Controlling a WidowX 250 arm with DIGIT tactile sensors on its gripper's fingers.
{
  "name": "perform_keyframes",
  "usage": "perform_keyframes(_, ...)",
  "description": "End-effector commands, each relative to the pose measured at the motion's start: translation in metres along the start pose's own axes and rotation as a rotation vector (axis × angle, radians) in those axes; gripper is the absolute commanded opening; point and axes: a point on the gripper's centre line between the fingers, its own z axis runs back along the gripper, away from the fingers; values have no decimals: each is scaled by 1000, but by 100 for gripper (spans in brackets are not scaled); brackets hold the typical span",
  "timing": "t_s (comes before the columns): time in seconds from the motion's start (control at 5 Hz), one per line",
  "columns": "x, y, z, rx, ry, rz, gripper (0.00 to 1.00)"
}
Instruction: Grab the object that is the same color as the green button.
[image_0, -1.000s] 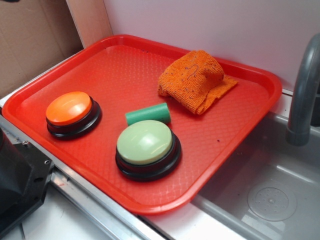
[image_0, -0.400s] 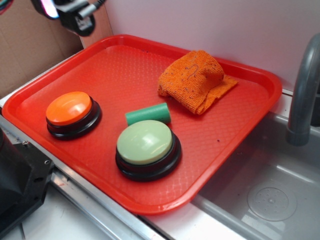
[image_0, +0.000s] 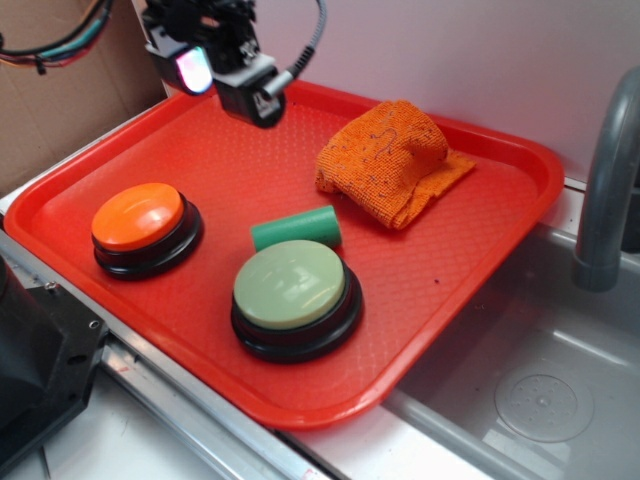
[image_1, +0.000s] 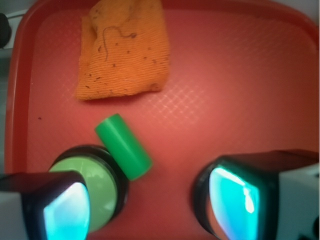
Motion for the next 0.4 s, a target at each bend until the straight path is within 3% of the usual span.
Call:
perform_keyframes(0.0,19,-17,-41,-51,14,72,100)
perform_keyframes(0.2,23,-27,-58,-52,25,94,100)
